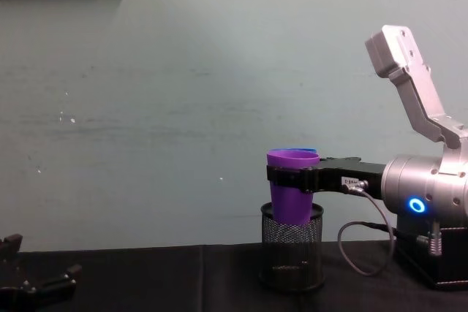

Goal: Pick up one cup with a gripper and tap it against the other cup.

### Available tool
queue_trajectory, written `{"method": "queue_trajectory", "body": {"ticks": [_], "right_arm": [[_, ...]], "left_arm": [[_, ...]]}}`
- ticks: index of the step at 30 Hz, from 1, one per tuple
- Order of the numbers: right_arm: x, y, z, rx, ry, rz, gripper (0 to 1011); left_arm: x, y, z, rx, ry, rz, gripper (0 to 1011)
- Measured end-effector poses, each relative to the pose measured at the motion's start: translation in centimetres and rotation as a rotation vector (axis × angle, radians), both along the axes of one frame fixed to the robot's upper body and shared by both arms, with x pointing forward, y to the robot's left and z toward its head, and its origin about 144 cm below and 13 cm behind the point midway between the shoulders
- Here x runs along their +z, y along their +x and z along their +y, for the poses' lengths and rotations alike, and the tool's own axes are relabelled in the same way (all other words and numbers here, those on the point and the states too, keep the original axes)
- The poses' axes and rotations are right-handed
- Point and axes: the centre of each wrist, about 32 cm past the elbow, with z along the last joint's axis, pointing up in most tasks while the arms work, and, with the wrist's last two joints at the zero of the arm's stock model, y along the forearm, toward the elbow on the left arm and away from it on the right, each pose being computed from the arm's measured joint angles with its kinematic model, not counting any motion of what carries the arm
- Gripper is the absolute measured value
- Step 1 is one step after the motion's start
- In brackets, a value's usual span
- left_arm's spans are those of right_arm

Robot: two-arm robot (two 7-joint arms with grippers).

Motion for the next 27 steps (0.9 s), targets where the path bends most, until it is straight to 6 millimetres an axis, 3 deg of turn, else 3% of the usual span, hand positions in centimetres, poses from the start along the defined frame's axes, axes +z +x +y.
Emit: {"method": "queue_trajectory", "body": {"ticks": [8,16,27], "right_arm": [[0.0,-0.1,-0.1,0.015,-0.005,-0.012,734],[-0.7,-1.9,-0.6,0.060,0.001,-0.031,734],[-3.2,-7.1,-2.3,0.132,0.005,-0.036,734]], "left_arm": [[0.0,0.0,0.0,0.000,0.000,0.000,1005],[0.0,0.0,0.0,0.000,0.000,0.000,1005],[0.0,0.0,0.0,0.000,0.000,0.000,1005]]}}
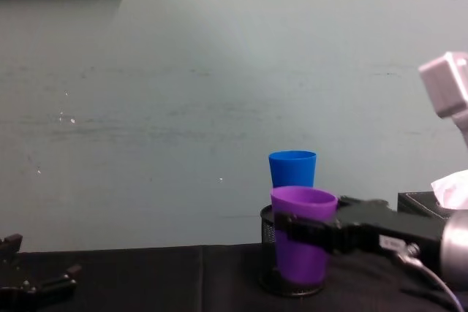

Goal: Pick up one cup with a gripper and tap it against the other cup.

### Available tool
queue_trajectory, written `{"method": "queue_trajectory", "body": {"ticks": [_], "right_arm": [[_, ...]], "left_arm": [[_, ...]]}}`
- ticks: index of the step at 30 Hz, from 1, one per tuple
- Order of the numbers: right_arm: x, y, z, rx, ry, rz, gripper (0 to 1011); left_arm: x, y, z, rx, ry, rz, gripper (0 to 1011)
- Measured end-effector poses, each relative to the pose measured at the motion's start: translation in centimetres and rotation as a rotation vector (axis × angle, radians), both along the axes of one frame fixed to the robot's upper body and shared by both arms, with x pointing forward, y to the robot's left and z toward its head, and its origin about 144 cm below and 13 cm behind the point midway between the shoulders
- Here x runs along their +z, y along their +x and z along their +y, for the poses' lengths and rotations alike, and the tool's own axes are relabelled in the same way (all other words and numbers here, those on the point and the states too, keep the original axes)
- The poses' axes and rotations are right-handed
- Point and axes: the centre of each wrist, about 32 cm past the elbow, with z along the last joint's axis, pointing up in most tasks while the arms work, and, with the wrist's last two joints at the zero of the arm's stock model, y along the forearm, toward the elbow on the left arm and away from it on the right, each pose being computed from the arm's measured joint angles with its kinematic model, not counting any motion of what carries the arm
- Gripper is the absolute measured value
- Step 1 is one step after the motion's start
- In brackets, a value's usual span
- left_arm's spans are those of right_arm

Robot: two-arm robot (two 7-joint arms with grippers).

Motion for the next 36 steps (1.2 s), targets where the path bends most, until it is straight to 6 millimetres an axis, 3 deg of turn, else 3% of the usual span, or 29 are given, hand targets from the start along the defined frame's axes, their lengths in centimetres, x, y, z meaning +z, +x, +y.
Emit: {"method": "queue_trajectory", "body": {"ticks": [8,19,36], "right_arm": [[-1.0,-3.0,-1.0,0.034,-0.023,-0.017,733],[-2.5,-5.5,-1.7,0.028,-0.067,-0.030,734],[-4.7,-5.7,-1.6,0.009,-0.068,0.000,734]], "left_arm": [[0.0,0.0,0.0,0.000,0.000,0.000,1005],[0.0,0.0,0.0,0.000,0.000,0.000,1005],[0.0,0.0,0.0,0.000,0.000,0.000,1005]]}}
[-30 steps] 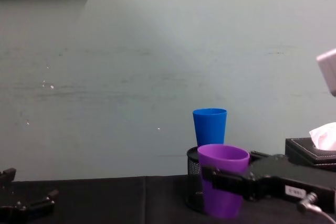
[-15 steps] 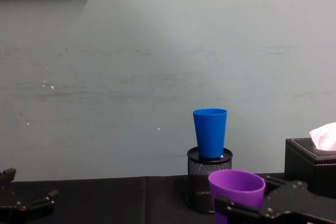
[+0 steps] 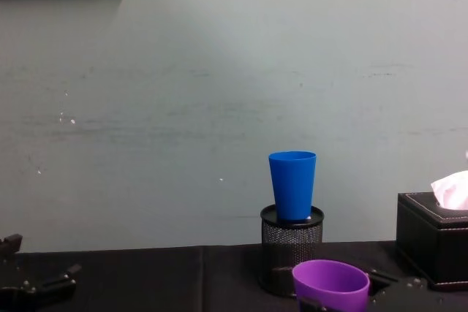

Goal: Pick up one cup with a gripper and tap it against the other cup.

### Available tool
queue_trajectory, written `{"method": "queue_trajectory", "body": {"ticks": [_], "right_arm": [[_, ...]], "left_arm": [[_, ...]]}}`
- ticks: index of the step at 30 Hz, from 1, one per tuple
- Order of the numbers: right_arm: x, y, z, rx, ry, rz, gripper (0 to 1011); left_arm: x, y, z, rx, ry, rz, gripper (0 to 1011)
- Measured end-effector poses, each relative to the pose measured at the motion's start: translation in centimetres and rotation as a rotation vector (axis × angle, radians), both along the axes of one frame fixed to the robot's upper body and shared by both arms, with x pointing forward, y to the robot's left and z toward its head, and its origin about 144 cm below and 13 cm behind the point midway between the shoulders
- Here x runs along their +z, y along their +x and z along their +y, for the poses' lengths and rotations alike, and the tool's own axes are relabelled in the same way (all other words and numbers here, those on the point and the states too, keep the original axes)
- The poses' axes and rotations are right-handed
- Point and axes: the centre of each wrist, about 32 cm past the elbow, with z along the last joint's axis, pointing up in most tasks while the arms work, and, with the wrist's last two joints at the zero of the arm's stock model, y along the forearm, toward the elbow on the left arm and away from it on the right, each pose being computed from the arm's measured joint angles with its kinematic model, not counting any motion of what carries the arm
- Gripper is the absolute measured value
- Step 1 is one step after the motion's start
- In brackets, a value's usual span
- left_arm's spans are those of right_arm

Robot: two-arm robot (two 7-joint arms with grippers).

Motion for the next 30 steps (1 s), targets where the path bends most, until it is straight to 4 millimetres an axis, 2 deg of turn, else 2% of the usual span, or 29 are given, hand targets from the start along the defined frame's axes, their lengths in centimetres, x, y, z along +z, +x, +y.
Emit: {"method": "queue_trajectory", "body": {"ticks": [30], "right_arm": [[-2.3,1.6,0.8,-0.048,0.009,-0.004,733]], "left_arm": [[0.0,0.0,0.0,0.000,0.000,0.000,1005]]}}
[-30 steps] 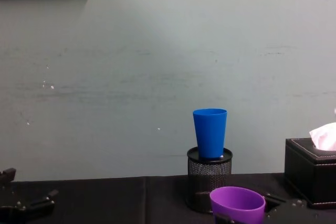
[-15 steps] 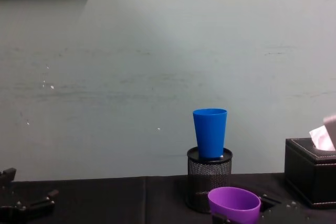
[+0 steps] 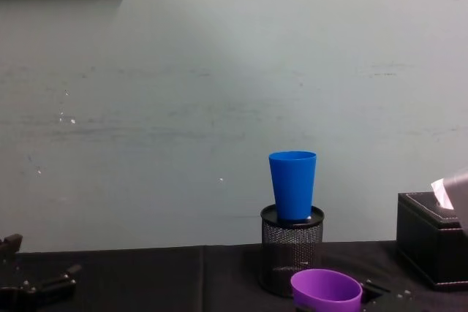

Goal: Pick up one cup with a gripper and tap it against the other cup.

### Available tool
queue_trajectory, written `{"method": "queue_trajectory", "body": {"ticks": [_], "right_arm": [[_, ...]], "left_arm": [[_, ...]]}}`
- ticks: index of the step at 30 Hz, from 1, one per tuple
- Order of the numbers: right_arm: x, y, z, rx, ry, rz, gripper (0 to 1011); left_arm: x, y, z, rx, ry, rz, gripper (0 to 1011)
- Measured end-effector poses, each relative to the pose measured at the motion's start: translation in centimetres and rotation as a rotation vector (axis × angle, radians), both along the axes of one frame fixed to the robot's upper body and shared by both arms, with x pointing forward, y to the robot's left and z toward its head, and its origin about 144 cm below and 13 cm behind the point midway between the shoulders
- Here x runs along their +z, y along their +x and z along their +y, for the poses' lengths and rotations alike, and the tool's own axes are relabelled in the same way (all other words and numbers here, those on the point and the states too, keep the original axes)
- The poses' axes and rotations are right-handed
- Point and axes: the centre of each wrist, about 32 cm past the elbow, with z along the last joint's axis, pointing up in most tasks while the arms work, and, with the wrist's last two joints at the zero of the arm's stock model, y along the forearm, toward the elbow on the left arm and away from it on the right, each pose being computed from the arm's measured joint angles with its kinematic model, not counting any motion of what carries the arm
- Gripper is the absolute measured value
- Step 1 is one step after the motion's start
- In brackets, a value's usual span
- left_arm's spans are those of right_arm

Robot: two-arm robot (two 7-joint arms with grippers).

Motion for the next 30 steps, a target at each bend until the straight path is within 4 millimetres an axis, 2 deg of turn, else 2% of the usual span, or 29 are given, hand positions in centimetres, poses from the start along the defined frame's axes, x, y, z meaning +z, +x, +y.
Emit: {"method": "queue_trajectory", "body": {"ticks": [17,24,28,30], "right_arm": [[-0.43,0.18,-0.01,-0.001,0.013,0.002,734],[-0.42,0.16,0.00,0.000,0.012,0.003,883],[-0.42,0.15,0.00,0.000,0.012,0.003,1002],[-0.41,0.15,0.00,0.000,0.012,0.003,1002]], "left_arm": [[0.00,0.00,0.00,0.000,0.000,0.000,1005],[0.00,0.00,0.00,0.000,0.000,0.000,1005],[0.00,0.00,0.00,0.000,0.000,0.000,1005],[0.00,0.00,0.00,0.000,0.000,0.000,1005]]}}
